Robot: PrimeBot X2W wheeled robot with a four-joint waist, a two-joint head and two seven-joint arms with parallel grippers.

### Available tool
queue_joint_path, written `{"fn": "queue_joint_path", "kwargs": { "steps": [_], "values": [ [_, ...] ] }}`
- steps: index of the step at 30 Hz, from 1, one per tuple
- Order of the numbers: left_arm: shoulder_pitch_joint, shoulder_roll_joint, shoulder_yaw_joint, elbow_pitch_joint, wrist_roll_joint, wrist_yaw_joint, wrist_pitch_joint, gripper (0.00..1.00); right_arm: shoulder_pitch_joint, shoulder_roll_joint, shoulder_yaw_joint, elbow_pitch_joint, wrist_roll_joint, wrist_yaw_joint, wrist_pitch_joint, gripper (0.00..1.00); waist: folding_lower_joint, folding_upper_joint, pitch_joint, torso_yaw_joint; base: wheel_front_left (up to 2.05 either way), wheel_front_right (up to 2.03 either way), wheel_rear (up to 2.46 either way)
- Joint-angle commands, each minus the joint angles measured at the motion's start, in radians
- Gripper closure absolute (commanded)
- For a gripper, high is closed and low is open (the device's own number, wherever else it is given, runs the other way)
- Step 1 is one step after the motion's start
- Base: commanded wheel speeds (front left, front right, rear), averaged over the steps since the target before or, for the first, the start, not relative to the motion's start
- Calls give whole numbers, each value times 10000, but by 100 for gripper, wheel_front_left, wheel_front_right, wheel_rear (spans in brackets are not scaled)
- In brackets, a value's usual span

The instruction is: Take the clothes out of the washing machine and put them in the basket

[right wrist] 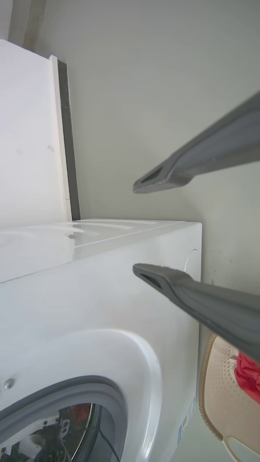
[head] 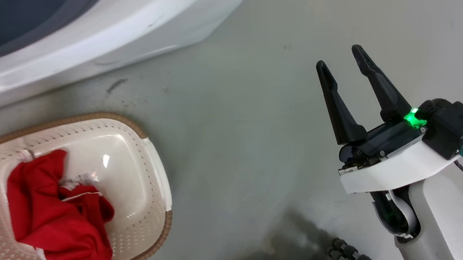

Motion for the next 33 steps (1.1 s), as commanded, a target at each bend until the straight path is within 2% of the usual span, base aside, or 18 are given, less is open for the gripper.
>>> {"fn": "queue_joint_path", "kwargs": {
  "steps": [1,8,13,20,27,33],
  "values": [
    [371,-128,73,-124,-137,75,-464,100,2,13,-61,56,-60,-3,-35,0,-1,0,-422,233,0,0,0],
    [2154,-681,392,-127,-838,156,-2726,100,448,8,-260,513,-461,-5,-35,0,-1,0,-1828,611,0,0,0],
    [3351,-1011,604,3,-1294,117,-3559,100,863,7,-320,866,-668,-3,-35,0,-1,0,-2935,773,0,0,0],
    [5074,-1621,952,-571,-1899,96,-3828,100,1480,7,-544,1225,-946,-3,7,0,-1,0,-4431,1120,0,0,0],
    [6806,-2205,1216,-2198,-2151,-105,-3838,100,2076,7,-892,1158,-1143,-3,314,0,-1,0,-5611,1594,0,0,0],
    [7980,-2690,1353,-4009,-2118,-355,-3822,100,2469,10,-1235,845,-1283,-3,581,0,-1,0,-6118,2044,0,0,0]
  ]
}}
